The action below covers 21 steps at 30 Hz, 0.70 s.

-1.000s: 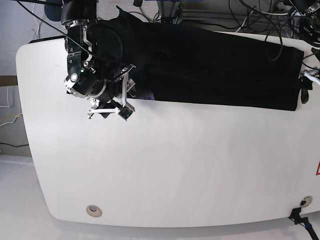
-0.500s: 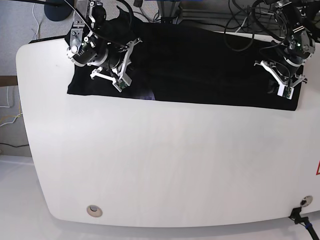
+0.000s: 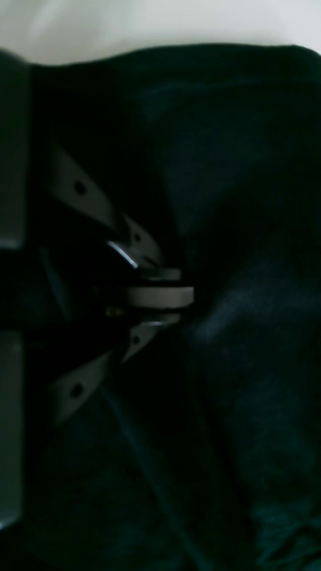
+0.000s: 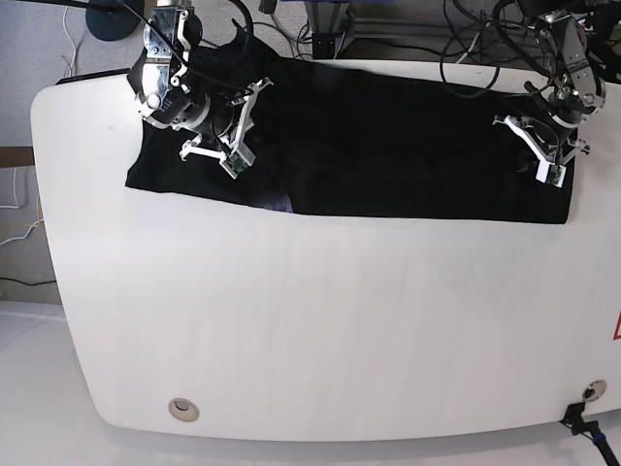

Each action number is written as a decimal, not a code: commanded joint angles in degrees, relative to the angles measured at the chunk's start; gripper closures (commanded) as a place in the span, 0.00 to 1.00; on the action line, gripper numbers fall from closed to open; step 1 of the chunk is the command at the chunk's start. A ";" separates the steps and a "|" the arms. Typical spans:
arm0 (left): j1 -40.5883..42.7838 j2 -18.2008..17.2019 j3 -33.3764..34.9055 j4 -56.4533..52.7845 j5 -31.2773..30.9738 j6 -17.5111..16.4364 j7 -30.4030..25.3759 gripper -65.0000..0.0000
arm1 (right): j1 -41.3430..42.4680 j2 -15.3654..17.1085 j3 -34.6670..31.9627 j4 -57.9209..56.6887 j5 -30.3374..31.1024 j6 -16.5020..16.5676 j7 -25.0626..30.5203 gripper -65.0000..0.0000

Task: Fold the T-shirt properly
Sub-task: 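Regrasp the strip ends with both grippers and straighten the strip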

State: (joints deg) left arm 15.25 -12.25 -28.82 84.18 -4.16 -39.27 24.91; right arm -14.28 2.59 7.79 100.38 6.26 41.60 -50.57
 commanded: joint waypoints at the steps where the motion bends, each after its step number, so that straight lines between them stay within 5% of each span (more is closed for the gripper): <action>1: 0.80 -0.01 0.29 -0.36 2.19 -0.73 4.06 1.00 | 0.70 1.76 0.16 -4.60 -7.80 -1.60 -3.02 1.00; 10: 0.45 -0.36 0.38 -0.62 2.19 -0.73 2.04 1.00 | 12.04 8.79 0.08 -16.29 -7.89 -1.60 -0.73 1.00; 21: -4.83 -2.74 0.29 -3.26 2.27 -0.73 -0.33 1.00 | 11.34 6.25 0.08 -16.55 -8.42 -1.60 -0.73 1.00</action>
State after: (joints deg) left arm 10.94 -13.67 -28.16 80.68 -3.29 -40.99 23.31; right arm -1.65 9.32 7.86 84.79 5.80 41.10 -42.68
